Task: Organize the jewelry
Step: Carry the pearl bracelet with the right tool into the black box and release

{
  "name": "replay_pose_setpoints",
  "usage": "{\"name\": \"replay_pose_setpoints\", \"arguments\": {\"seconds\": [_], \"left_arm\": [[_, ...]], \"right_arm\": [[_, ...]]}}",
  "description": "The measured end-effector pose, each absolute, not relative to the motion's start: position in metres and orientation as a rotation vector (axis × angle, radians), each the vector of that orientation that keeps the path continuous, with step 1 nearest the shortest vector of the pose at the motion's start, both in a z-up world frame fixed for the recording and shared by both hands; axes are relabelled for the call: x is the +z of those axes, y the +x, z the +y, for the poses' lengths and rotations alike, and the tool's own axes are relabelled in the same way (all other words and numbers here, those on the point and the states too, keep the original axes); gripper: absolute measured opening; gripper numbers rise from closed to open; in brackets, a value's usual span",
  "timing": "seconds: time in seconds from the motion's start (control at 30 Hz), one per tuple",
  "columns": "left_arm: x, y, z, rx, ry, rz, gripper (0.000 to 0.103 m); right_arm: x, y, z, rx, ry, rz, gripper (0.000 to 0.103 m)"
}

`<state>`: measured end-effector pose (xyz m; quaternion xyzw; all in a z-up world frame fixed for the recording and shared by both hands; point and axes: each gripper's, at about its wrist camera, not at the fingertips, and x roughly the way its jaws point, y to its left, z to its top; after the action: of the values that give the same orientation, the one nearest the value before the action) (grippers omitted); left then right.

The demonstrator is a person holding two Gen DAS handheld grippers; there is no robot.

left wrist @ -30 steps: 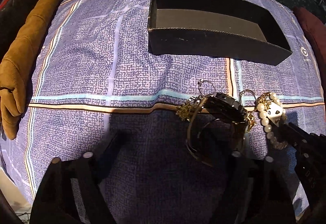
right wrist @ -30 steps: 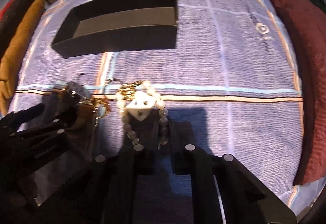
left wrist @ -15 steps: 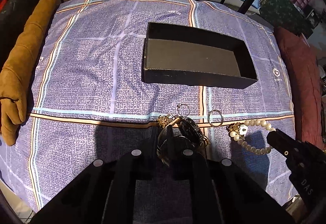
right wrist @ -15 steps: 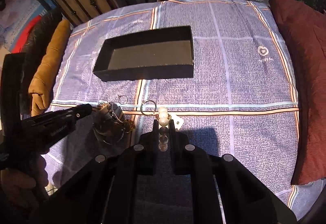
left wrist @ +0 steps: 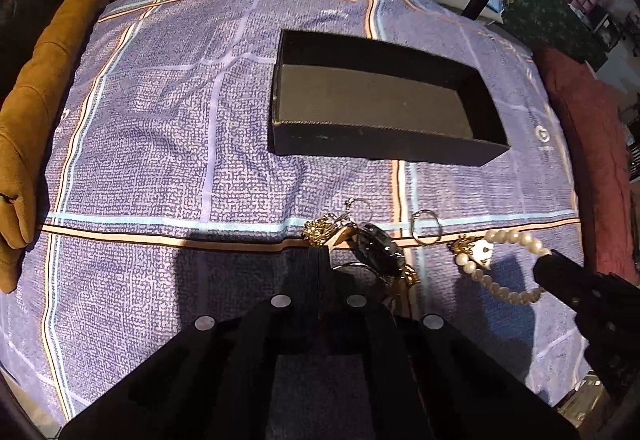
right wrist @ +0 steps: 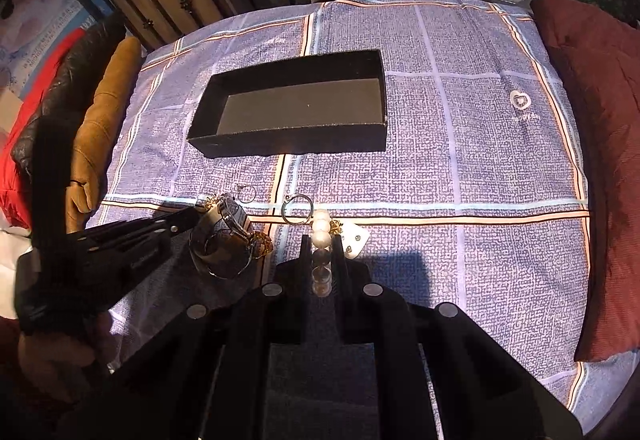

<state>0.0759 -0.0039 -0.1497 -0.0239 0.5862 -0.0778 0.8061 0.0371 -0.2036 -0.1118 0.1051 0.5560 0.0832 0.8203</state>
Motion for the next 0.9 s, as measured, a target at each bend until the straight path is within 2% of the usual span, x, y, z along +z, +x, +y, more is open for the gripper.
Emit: {"name": "replay_pose_setpoints", "arguments": {"seconds": [0.33,0.5,0.63,0.67,0.7,0.73,0.8,0.87,0.9], "left_arm": [[-0.074,0.112,-0.029,-0.248,-0.027,1.117,0.000],[-0.071,0.141,-0.046,-0.277,0.001,1.086,0.000],[-0.090,0.164,-0.048,-0.279,-0.022,1.129,0.001],[-0.096,0.169,-0.048,-0.277,-0.028,1.137,0.006],[-0.104,0.174,-0.049,-0.266,-0.023,1.162,0.031],[-0.111,0.178,-0.048,-0.242,-0.018,1.181,0.063],[-0.120,0.182,-0.044,-0.189,-0.007,1.182,0.071],[-0.130,0.185,-0.038,-0.192,-0.022,1.206,0.075],[-0.133,0.184,-0.034,-0.184,-0.032,1.216,0.076]], "right_arm": [[-0.052,0.070,-0.197,0.237,0.229,1.029,0.010],[-0.034,0.102,-0.192,0.270,0.221,0.965,0.010],[-0.049,0.130,-0.190,0.253,0.187,0.988,0.010],[-0.055,0.135,-0.189,0.250,0.180,0.995,0.010],[-0.061,0.141,-0.190,0.249,0.174,1.007,0.011],[-0.071,0.147,-0.190,0.246,0.162,1.035,0.011],[-0.083,0.155,-0.194,0.213,0.147,1.056,0.023],[-0.092,0.158,-0.200,0.185,0.137,1.073,0.050],[-0.094,0.158,-0.204,0.172,0.138,1.072,0.050]]}}
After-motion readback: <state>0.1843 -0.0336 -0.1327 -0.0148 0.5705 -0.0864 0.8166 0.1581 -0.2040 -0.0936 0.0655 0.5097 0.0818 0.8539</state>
